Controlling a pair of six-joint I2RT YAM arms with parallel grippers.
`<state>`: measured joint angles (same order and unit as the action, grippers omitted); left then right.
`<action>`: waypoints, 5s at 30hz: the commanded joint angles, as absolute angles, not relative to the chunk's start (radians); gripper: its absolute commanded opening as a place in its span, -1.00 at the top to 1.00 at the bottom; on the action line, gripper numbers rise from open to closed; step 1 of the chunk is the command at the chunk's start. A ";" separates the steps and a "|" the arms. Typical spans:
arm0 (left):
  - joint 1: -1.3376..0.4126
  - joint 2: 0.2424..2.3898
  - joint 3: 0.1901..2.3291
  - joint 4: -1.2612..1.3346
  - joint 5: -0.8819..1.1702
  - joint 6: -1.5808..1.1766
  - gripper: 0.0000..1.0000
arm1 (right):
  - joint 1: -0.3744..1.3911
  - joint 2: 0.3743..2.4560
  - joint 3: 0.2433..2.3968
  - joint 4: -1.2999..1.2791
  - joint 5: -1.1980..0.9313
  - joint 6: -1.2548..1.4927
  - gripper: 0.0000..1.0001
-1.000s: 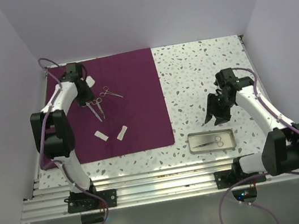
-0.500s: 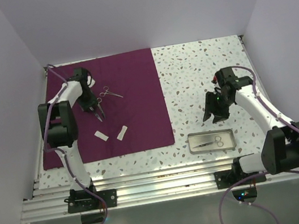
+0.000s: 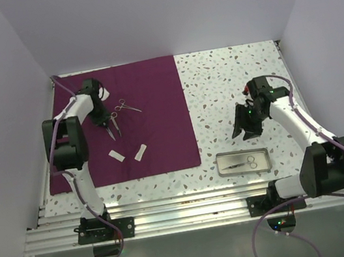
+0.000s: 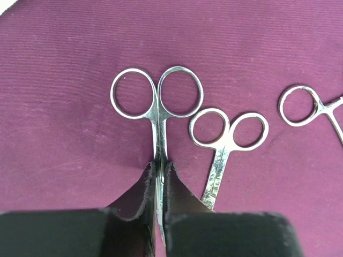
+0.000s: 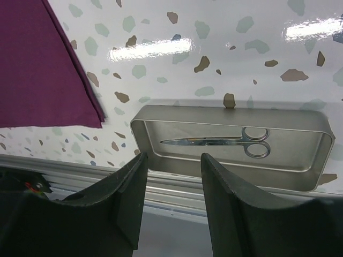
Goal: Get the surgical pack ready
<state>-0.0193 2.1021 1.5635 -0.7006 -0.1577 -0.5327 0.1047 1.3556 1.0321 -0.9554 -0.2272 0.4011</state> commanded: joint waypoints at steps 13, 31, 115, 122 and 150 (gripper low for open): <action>-0.011 1.774 1.365 -0.696 -0.078 -0.500 1.00 | 0.285 1.543 1.222 -0.806 -0.357 0.483 0.04; -0.043 1.747 1.282 -0.669 -0.101 -0.446 -0.08 | 0.436 1.695 1.367 -0.782 -0.427 0.526 -0.01; -0.043 1.913 1.408 -0.638 -0.087 -0.423 0.44 | 0.615 1.982 1.622 -0.663 -0.440 0.689 -0.20; -0.043 1.976 1.447 -0.637 -0.117 -0.423 0.53 | 0.598 1.979 1.609 -0.664 -0.445 0.681 -0.19; -0.040 2.042 1.436 -0.591 -0.089 -0.387 1.00 | 0.600 2.042 1.663 -0.641 -0.503 0.655 -0.16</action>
